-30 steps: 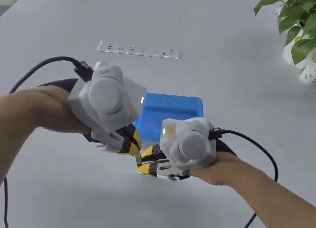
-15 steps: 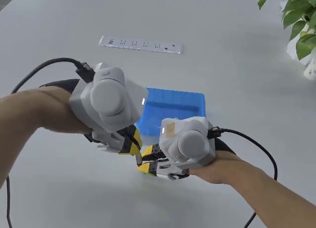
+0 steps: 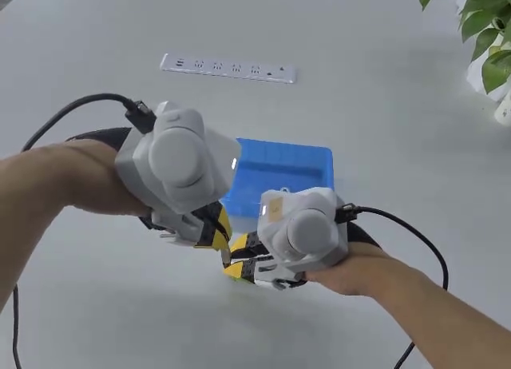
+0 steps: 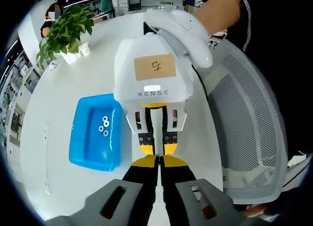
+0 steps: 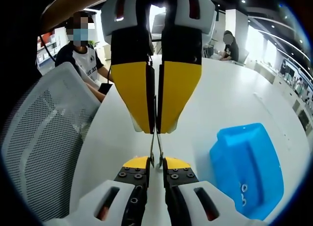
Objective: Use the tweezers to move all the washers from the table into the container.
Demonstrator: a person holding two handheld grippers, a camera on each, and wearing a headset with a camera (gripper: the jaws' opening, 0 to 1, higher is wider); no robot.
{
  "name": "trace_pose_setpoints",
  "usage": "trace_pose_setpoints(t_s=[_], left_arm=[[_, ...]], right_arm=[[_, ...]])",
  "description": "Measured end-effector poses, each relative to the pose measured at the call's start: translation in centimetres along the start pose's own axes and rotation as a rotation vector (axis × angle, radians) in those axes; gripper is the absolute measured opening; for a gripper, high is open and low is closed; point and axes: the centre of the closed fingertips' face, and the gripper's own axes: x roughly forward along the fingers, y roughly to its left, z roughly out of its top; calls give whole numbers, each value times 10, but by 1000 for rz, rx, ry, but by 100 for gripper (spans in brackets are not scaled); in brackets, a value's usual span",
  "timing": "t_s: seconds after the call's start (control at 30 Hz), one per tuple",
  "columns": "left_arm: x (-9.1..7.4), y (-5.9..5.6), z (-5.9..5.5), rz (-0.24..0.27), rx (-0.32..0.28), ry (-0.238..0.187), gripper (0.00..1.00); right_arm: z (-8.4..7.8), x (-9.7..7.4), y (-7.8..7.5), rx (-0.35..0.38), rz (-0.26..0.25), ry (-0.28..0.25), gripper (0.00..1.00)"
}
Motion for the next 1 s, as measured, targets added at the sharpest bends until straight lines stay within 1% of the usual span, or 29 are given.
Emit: trace_pose_setpoints(t_s=[0.27, 0.43, 0.67, 1.0], left_arm=[[1, -2, 3, -5, -2, -12, 5], [1, -1, 3, -5, -2, -11, 5], [1, -1, 4, -4, -4, -15, 5], [1, 0, 4, -6, -7, -19, 5]], right_arm=[[-2, 1, 0, 6, -2, -2, 12], [-3, 1, -1, 7, -4, 0, 11], [-3, 1, -2, 32, -9, -1, 10], [-3, 0, -2, 38, -9, 3, 9]])
